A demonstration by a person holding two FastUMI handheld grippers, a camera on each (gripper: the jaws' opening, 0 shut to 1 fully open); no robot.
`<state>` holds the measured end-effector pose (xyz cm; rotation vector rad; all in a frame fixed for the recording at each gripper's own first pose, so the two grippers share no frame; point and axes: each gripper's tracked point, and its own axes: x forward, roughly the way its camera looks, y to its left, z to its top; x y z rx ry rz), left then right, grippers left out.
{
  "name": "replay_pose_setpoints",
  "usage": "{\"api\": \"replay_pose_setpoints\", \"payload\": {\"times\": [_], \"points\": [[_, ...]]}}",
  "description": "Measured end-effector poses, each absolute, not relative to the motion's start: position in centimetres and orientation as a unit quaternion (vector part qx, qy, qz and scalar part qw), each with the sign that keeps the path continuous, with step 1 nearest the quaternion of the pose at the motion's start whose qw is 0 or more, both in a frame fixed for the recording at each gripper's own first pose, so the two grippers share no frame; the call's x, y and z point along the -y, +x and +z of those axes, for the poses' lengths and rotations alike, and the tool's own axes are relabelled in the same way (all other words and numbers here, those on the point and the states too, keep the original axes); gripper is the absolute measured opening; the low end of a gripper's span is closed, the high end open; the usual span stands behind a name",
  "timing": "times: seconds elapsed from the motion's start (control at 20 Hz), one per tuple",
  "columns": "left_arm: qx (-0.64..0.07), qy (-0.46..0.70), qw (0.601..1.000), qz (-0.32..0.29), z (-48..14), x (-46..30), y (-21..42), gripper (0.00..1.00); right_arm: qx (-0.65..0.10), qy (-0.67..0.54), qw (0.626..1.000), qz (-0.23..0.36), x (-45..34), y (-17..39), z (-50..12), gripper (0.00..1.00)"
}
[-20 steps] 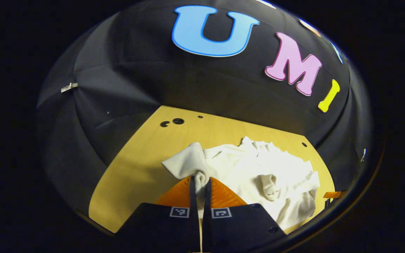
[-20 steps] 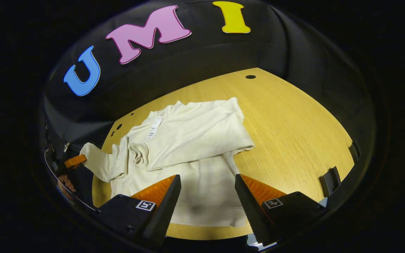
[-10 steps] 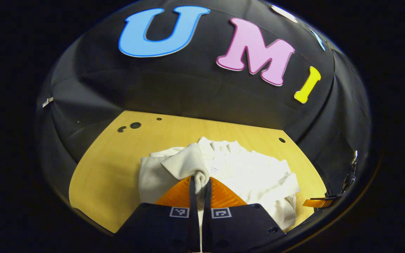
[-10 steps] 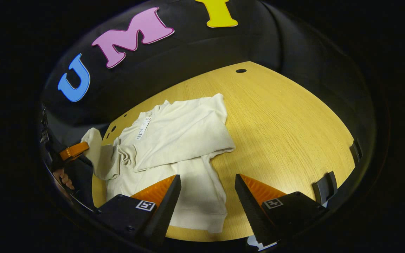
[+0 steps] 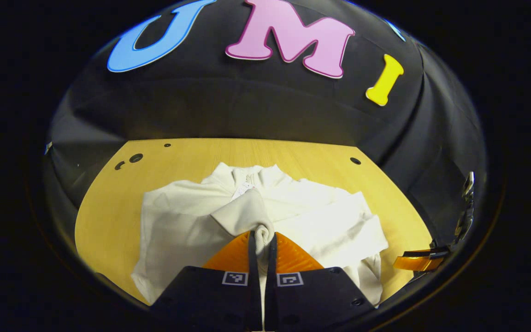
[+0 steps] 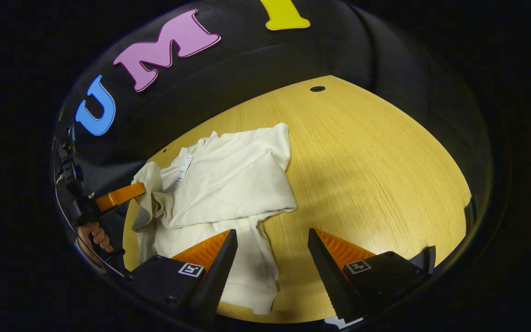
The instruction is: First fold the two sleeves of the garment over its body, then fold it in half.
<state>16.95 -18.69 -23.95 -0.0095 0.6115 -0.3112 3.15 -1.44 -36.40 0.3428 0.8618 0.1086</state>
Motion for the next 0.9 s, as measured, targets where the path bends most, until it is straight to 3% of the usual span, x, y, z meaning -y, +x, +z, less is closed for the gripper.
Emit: {"api": "replay_pose_setpoints", "payload": {"times": [0.3, 0.4, 0.45, 0.5, 0.55, 0.6, 0.65, 0.7, 0.75, 0.9], "points": [[-0.309, 0.028, 0.94, -0.143, -27.5, 21.1, 17.8, 0.08, -0.423, 0.167, 0.889, 0.053, 3.8, 4.3, -37.2, 0.95], [-0.319, 0.024, 0.934, -0.159, -28.4, 22.3, 17.7, 0.13, -0.425, 0.165, 0.888, 0.055, 4.3, 4.7, -37.4, 0.95], [-0.323, 0.026, 0.933, -0.157, -29.0, 22.5, 17.8, 0.21, -0.425, 0.166, 0.888, 0.055, 4.5, 4.9, -37.5, 0.95], [-0.32, 0.033, 0.935, -0.149, -29.0, 22.4, 18.0, 0.21, -0.425, 0.169, 0.888, 0.055, 4.7, 5.1, -37.5, 0.95], [-0.317, 0.041, 0.936, -0.145, -29.3, 22.4, 18.1, 0.37, -0.424, 0.172, 0.887, 0.054, 4.9, 5.3, -37.5, 0.95], [-0.32, 0.052, 0.935, -0.142, -29.6, 22.6, 18.0, 0.44, -0.423, 0.175, 0.888, 0.053, 5.1, 5.5, -37.5, 0.95], [-0.321, 0.063, 0.934, -0.14, -29.9, 22.6, 17.9, 0.64, -0.421, 0.177, 0.888, 0.052, 5.1, 5.7, -37.5, 0.95], [-0.322, 0.073, 0.934, -0.137, -30.0, 22.6, 17.8, 0.64, -0.42, 0.178, 0.888, 0.051, 5.2, 5.8, -37.6, 0.95], [-0.32, 0.076, 0.934, -0.139, -30.0, 22.8, 17.5, 0.81, -0.421, 0.181, 0.888, 0.05, 5.2, 5.7, -37.6, 0.95], [-0.313, 0.079, 0.934, -0.153, -29.3, 23.5, 16.6, 0.88, -0.421, 0.185, 0.886, 0.051, 4.8, 5.3, -37.6, 0.95]]}}
